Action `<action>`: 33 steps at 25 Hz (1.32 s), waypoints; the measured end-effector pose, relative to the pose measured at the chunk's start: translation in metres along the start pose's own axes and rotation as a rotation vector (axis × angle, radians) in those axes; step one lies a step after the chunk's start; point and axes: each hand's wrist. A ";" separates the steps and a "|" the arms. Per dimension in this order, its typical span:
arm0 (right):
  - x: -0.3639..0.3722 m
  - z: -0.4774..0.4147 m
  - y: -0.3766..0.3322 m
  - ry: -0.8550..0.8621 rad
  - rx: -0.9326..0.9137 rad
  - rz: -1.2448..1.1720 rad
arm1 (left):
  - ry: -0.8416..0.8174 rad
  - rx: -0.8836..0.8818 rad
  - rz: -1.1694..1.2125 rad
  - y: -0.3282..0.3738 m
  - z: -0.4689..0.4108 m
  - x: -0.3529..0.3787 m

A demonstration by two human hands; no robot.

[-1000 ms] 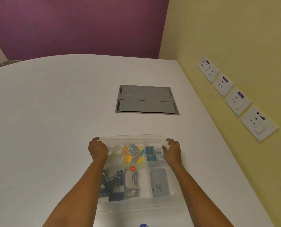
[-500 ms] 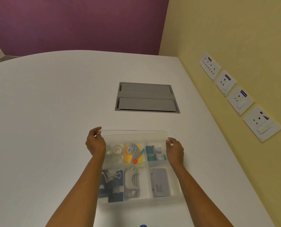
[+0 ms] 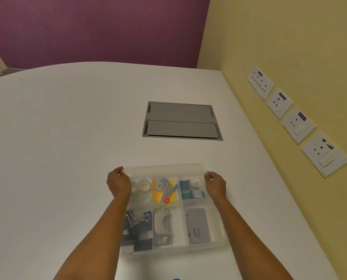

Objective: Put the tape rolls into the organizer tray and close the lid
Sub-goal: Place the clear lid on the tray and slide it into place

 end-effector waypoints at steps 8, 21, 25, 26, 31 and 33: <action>0.009 -0.036 -0.029 -0.075 0.265 -0.147 | -0.018 -0.059 -0.022 0.000 -0.009 0.004; 0.019 -0.057 -0.024 -0.181 0.426 -0.160 | -0.030 -0.087 -0.027 -0.003 -0.015 0.006; 0.022 -0.057 -0.022 -0.161 0.369 -0.116 | -0.122 -0.203 -0.026 -0.002 -0.019 0.004; 0.022 -0.056 -0.022 -0.159 0.355 -0.106 | -0.151 -0.233 -0.023 -0.002 -0.021 0.003; 0.023 -0.055 -0.022 -0.154 0.336 -0.100 | -0.228 -0.276 -0.041 0.000 -0.027 0.002; 0.024 -0.054 -0.021 -0.139 0.327 -0.102 | -0.210 -0.284 -0.069 0.001 -0.026 0.002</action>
Point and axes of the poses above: each hand's wrist, its own z-axis away from the middle knuckle, its own x-axis out of the palm, y = z × x, and after that the axes turned 8 degrees about x, right-handed
